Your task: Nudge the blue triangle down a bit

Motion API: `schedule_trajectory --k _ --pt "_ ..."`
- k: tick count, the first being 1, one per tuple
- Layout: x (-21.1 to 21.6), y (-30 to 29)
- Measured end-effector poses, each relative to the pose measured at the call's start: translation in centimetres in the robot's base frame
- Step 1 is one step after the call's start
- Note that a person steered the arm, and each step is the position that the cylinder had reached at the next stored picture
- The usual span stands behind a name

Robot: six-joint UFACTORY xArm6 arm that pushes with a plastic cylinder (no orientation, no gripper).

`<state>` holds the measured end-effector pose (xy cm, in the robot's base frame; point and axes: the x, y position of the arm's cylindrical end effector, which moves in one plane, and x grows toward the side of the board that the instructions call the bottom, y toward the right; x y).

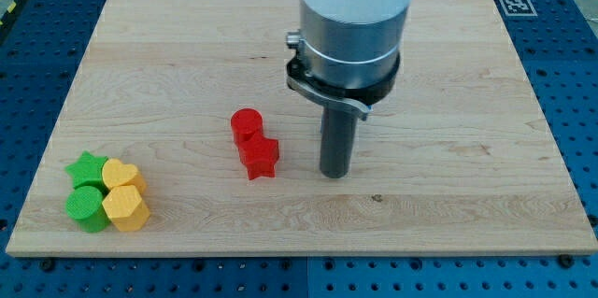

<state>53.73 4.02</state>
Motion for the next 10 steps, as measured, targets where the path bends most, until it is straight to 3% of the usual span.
schedule_trajectory --k 2,5,6,8,10 --pt "-4.0 0.4" --pt "-3.2 -3.1" --pt "-7.4 -6.5" --pt "-11.6 -8.1" --pt "-11.7 -7.9"
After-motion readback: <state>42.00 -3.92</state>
